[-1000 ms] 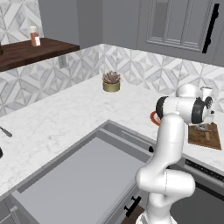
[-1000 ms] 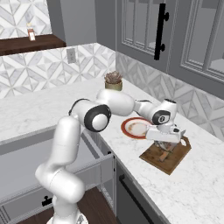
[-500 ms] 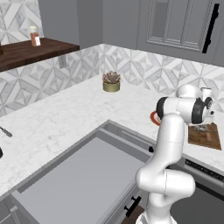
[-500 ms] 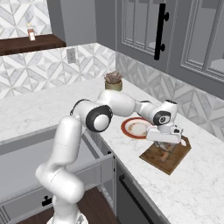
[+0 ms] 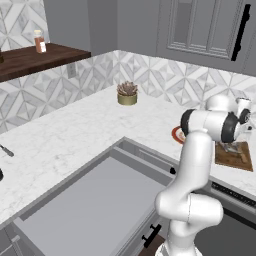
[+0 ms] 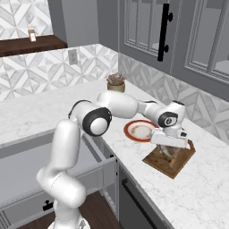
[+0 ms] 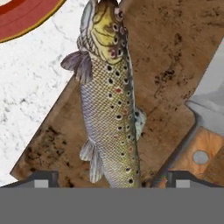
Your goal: Pick up the knife from the drawer and place it on the cutting board. Then place the meat from the plate to the cutting board.
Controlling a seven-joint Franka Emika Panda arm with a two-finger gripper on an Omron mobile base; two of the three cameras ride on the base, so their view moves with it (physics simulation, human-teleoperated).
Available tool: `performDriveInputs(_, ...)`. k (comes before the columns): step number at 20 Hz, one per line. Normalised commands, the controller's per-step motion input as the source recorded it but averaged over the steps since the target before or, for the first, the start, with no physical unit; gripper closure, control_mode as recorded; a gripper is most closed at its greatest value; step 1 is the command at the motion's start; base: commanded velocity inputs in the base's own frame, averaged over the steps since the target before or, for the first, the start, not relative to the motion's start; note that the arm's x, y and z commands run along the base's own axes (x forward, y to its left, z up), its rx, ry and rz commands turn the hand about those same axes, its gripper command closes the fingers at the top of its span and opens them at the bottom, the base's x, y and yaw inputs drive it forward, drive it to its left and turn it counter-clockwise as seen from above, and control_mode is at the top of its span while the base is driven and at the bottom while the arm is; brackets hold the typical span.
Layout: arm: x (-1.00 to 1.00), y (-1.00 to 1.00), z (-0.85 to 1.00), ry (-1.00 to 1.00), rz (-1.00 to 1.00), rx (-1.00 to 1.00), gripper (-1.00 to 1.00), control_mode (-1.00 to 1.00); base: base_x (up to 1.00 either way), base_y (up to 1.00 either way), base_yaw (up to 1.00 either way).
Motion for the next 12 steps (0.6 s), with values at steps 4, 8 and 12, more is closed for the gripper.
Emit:
performDriveInputs(4,-0.41,0.36,0.35,-0.02,0.0,0.0,-1.0,-1.0,0.0,0.0,0.0)
performDriveInputs(8,-0.31,0.59,0.19,0.0,0.0,0.0,-1.0,-1.0,0.0,0.0,0.0)
performDriveInputs(12,-0.22,0.68,0.13,0.0,0.0,0.0,-1.0,-1.0,0.0,0.0,0.0)
